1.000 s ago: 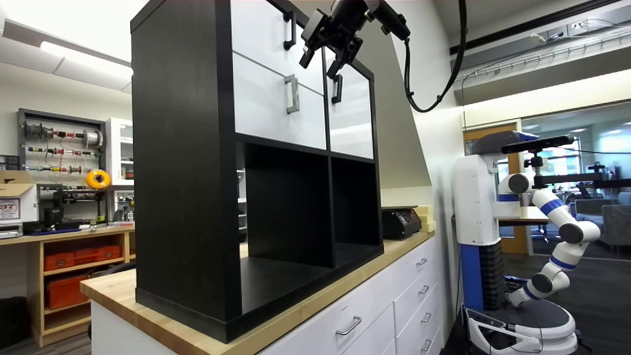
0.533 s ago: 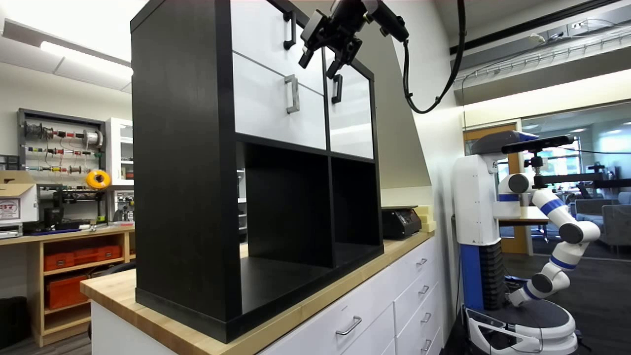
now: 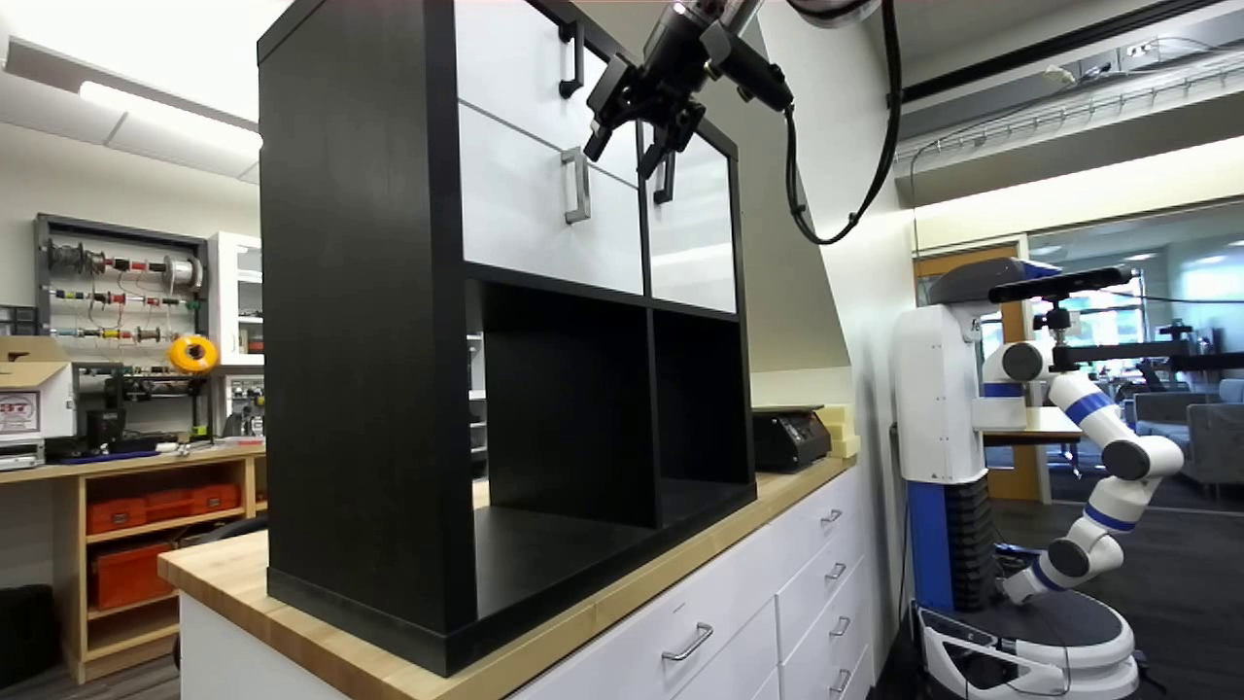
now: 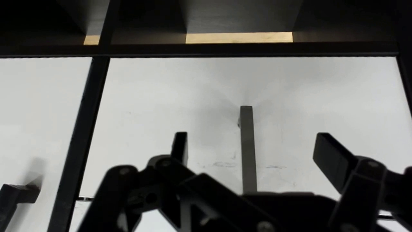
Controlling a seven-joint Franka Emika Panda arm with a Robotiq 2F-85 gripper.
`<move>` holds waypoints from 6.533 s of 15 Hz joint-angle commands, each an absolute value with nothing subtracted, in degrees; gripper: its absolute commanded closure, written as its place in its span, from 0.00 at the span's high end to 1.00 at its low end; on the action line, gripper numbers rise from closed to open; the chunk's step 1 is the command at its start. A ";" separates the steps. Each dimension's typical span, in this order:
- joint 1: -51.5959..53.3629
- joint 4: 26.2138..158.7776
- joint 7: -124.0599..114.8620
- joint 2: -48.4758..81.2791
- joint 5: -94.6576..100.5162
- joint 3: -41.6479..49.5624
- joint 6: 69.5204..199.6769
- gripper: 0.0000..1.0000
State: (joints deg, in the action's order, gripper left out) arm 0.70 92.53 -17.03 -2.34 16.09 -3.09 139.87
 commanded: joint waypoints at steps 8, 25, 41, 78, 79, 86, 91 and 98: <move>1.20 86.91 -17.55 1.05 16.31 -2.80 140.35 1.00; 1.10 87.92 -16.24 4.90 14.66 -0.57 145.65 0.67; 1.46 89.60 -16.72 1.07 14.30 -1.71 144.77 0.04; -0.88 115.73 -14.50 -30.07 9.09 -2.87 138.09 0.04; -0.97 116.34 -14.59 -30.80 8.86 -2.90 137.85 0.04; -1.30 120.15 -14.77 -34.94 6.56 -3.07 137.03 0.04; -1.49 122.52 -14.92 -37.08 5.36 -3.19 136.51 0.04; -1.84 122.44 -15.03 -37.16 4.81 -3.34 136.22 0.40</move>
